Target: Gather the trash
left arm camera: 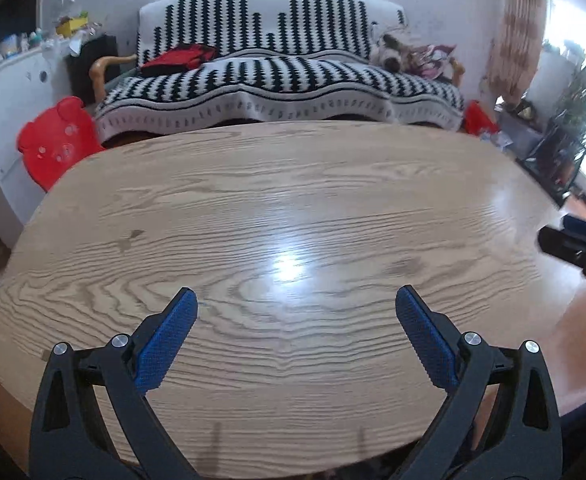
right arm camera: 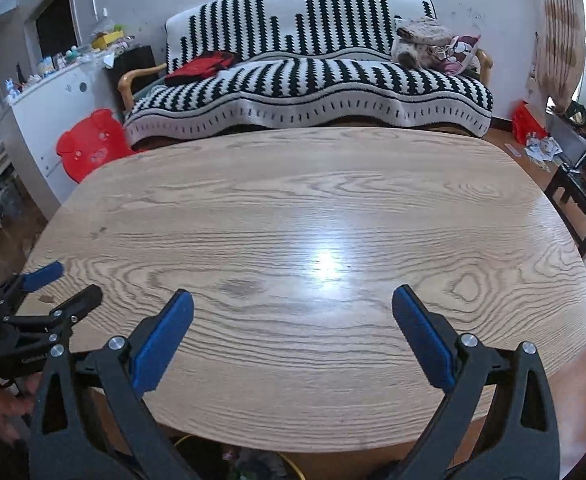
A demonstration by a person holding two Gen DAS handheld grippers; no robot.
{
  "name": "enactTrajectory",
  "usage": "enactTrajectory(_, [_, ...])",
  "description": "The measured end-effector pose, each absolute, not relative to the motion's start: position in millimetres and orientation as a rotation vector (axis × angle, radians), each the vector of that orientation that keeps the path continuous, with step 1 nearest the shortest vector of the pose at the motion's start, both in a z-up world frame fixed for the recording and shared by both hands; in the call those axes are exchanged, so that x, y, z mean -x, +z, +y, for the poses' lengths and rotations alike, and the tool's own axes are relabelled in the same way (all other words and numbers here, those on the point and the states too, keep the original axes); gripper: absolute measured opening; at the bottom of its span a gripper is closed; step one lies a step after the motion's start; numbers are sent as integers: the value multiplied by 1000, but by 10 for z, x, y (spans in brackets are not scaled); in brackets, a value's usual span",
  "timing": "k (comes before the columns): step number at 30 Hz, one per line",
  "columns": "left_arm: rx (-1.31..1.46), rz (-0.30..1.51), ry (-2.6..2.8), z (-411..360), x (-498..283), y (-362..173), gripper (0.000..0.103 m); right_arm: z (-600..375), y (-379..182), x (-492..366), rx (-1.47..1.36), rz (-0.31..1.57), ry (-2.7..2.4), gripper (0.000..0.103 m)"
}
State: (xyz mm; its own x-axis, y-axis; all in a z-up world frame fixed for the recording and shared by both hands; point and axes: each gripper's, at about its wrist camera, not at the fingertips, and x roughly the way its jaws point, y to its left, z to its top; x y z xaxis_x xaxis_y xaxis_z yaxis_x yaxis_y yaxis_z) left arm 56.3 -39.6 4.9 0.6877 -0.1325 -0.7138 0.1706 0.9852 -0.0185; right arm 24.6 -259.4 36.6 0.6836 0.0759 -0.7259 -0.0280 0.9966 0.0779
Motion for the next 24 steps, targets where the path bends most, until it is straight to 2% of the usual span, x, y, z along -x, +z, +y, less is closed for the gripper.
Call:
enactTrajectory(6, [-24,842,-196,-387,-607,-28,96,-2653,244,-302,-56,833,49,96])
enactTrajectory(24, [3,830,-177,-320,-591,-11,96,-2640,263,-239,-48,826,58,96])
